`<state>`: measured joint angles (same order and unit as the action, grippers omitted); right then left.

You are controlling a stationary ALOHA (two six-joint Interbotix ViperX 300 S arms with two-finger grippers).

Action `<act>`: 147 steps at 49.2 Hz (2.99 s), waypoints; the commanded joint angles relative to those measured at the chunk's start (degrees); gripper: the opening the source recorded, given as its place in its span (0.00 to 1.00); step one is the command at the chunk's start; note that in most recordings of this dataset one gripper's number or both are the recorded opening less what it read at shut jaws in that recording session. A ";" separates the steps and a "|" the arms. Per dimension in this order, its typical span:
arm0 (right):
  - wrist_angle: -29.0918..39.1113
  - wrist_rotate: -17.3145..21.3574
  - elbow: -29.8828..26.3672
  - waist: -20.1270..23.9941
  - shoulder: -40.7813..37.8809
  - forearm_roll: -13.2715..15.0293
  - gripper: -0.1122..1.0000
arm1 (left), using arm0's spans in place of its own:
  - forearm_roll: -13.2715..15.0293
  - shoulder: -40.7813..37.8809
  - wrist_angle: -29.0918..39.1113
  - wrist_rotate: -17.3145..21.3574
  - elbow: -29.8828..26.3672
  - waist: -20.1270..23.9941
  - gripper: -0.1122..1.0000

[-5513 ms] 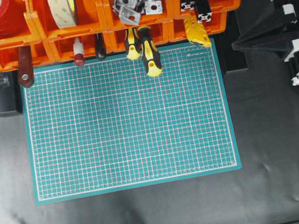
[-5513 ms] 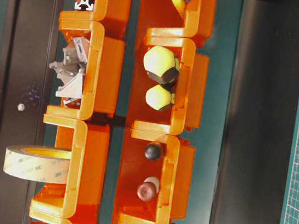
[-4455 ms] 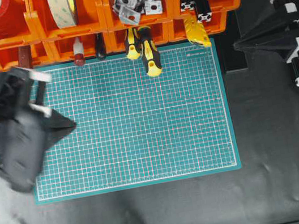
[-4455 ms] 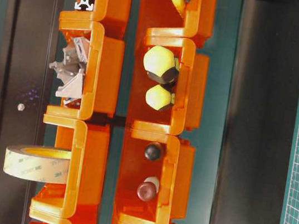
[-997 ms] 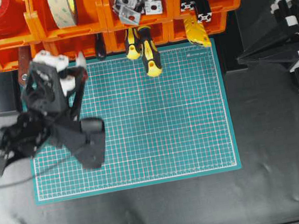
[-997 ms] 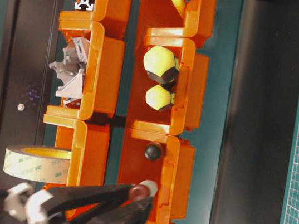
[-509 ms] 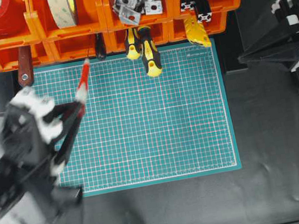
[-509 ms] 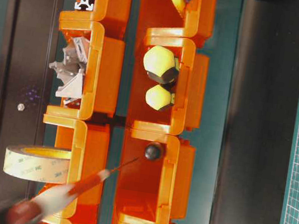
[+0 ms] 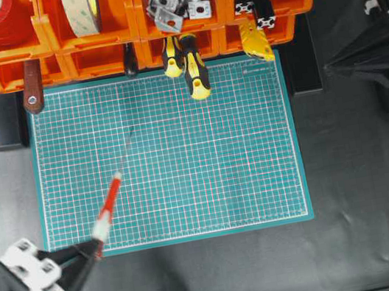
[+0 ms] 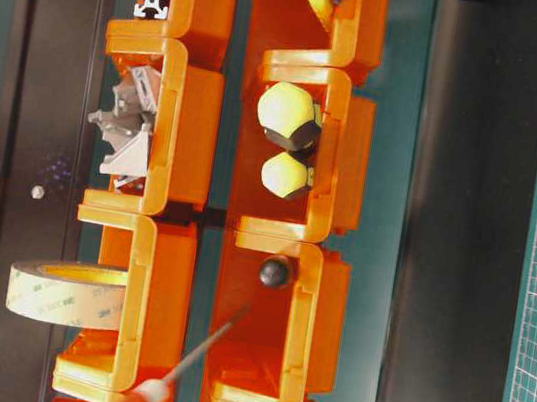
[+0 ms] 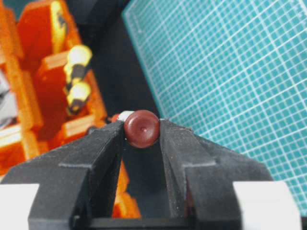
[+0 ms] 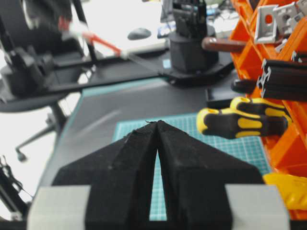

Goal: Pick red screwdriver from container rack with left arm.

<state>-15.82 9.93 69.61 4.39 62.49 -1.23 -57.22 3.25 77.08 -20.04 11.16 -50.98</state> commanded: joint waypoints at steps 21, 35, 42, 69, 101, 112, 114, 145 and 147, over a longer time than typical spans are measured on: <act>5.19 3.16 -5.27 0.18 3.43 -0.09 0.10 | -0.18 -3.25 -24.08 -3.34 10.99 11.16 0.34; 6.06 3.16 -5.10 0.18 3.08 -0.09 0.10 | -0.18 -4.75 -31.29 -3.96 13.27 17.49 0.34; 5.89 3.16 -5.27 0.26 3.08 -0.09 0.10 | -0.18 -5.01 -33.93 -3.87 13.54 19.34 0.34; 6.33 3.08 -5.10 0.18 2.99 -0.09 0.10 | -0.18 -5.71 -34.45 -3.96 14.06 21.97 0.34; 6.33 3.16 -5.10 0.18 2.99 -0.09 0.10 | -0.18 -5.80 -38.94 -5.54 15.91 23.38 0.50; 6.33 3.08 -5.10 0.18 2.90 -0.09 0.10 | -0.18 -5.63 -39.81 -10.20 16.44 23.82 0.87; 6.33 3.16 -5.10 0.26 2.90 -0.09 0.10 | -0.18 -5.63 -40.17 -10.72 16.61 23.73 0.86; 7.21 3.16 -5.01 0.18 2.90 -0.09 0.10 | -0.18 9.93 -41.40 -25.05 20.48 23.55 0.84; 7.29 3.16 -4.92 0.26 2.81 -0.09 0.10 | -0.18 12.13 -41.40 -25.40 21.01 23.55 0.84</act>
<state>-8.53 13.01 66.18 4.48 66.18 -1.14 -57.13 9.84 35.86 -44.82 31.90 -27.33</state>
